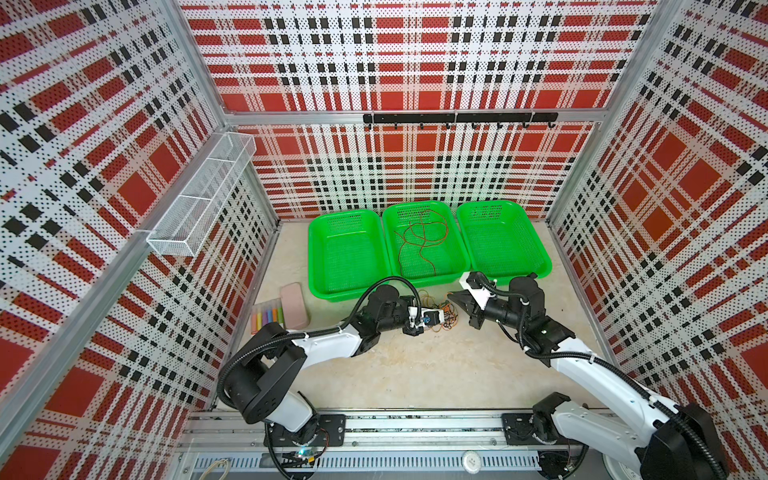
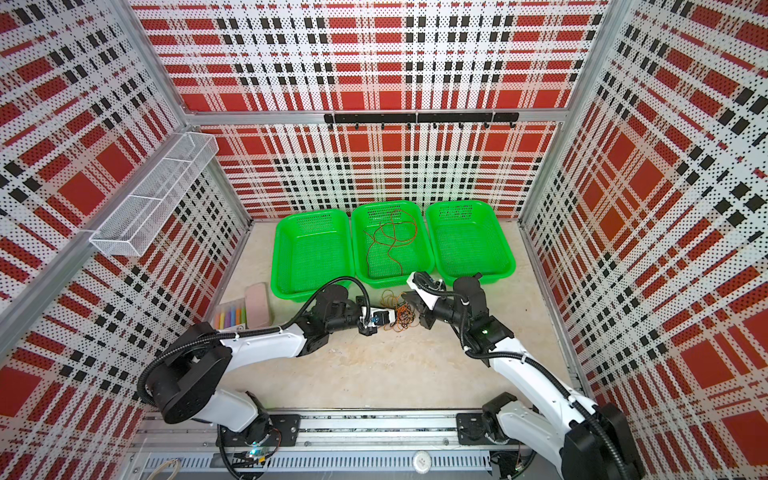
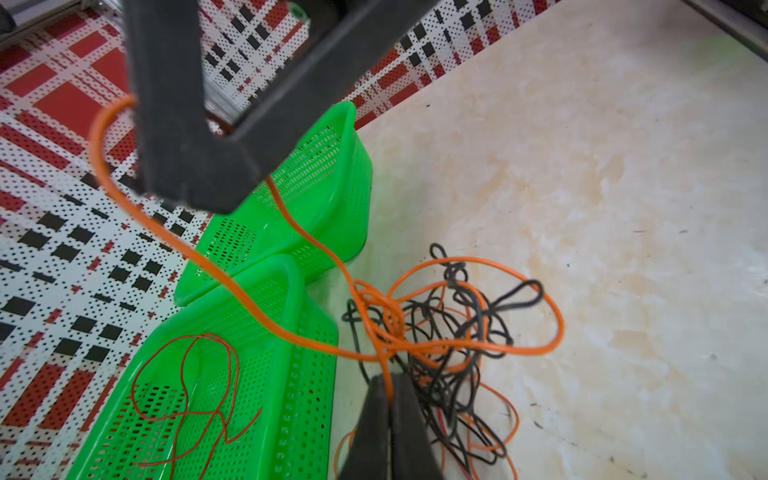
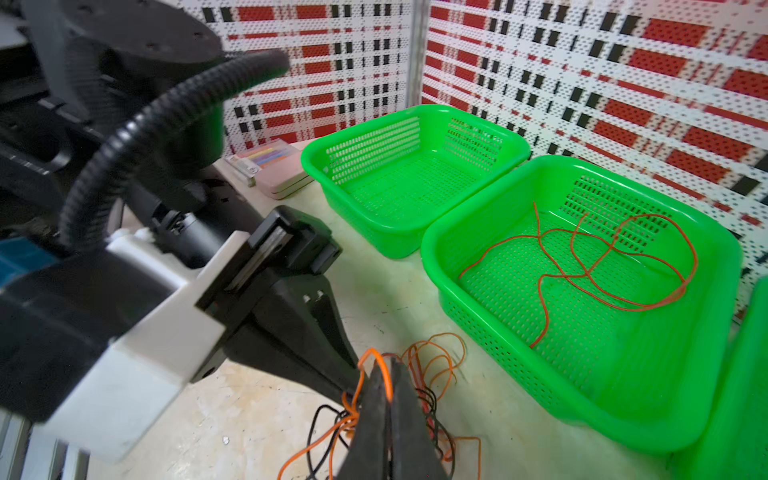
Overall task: Untangle the cables
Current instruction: 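Lift the orange wire up with the left gripper while the right gripper approaches it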
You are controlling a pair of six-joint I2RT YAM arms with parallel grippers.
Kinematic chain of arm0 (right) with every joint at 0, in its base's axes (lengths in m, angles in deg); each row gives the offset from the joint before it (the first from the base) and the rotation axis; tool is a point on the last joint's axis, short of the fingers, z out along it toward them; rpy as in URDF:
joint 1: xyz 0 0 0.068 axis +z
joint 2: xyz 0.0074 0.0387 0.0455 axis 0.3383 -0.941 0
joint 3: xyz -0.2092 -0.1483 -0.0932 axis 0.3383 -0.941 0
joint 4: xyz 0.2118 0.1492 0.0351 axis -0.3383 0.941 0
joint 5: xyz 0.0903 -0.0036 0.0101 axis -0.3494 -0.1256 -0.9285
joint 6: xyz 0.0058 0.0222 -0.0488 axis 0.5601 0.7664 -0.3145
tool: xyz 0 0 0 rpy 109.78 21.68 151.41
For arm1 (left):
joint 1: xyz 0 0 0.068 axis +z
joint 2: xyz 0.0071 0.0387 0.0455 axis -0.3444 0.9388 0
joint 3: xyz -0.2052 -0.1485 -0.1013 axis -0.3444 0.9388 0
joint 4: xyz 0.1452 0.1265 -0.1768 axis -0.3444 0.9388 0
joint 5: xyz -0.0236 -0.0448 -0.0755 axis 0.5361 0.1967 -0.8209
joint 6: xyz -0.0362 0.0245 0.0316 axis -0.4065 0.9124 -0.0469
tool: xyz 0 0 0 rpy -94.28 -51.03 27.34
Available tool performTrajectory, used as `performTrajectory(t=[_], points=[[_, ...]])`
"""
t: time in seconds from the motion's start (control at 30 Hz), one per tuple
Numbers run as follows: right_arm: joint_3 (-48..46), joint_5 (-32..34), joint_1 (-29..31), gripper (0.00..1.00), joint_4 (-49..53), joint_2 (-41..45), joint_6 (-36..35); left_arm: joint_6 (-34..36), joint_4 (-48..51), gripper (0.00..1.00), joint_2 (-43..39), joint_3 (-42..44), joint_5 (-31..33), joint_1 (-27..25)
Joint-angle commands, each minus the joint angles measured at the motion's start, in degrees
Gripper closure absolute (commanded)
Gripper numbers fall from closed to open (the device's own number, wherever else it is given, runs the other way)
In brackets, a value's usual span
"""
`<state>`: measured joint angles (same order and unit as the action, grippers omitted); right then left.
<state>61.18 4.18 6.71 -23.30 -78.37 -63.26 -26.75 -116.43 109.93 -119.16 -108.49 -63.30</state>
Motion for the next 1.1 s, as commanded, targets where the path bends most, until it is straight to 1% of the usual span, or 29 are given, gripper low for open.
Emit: performTrajectory(t=[0.0, 0.1, 0.2, 0.3, 0.53, 0.67, 0.83, 0.97, 1.07], points=[[0.1, 8.2, -1.5, 1.0, -5.4, 3.5, 5.8, -4.0, -4.5, 1.0, -3.0, 1.4, 3.0, 0.1], [0.2, 12.6, -4.7, 1.0, -6.9, 5.9, 10.0, -7.6, -8.4, 1.0, -7.0, 5.0, 5.3, 1.3], [0.8, 17.8, -7.0, 1.0, -4.5, 7.1, 12.2, -11.0, -11.9, 1.0, -11.9, 8.5, 6.9, 3.5], [0.9, 22.9, -7.9, 1.0, -0.9, 6.8, 13.3, -11.7, -12.6, 1.0, -16.4, 10.4, 9.0, 4.6], [-0.7, 29.3, -8.7, 1.0, 2.0, 7.3, 16.0, -13.4, -13.9, 1.0, -24.9, 12.8, 15.2, 7.2], [-1.3, 30.1, -8.9, 1.0, 3.8, 7.1, 16.0, -13.9, -14.1, 1.0, -29.1, 13.8, 17.1, 9.3], [-1.3, 31.8, -8.9, 1.0, 8.3, 3.9, 16.5, -14.9, -14.0, 1.0, -33.4, 13.7, 20.0, 12.4], [-3.9, 31.3, -8.9, 1.0, 6.7, 4.2, 18.0, -15.9, -14.1, 1.0, -36.2, 13.0, 21.6, 15.2], [-5.6, 30.1, -8.9, 1.0, 6.1, 4.4, 18.4, -16.3, -14.0, 1.0, -37.5, 11.9, 21.9, 16.3]])
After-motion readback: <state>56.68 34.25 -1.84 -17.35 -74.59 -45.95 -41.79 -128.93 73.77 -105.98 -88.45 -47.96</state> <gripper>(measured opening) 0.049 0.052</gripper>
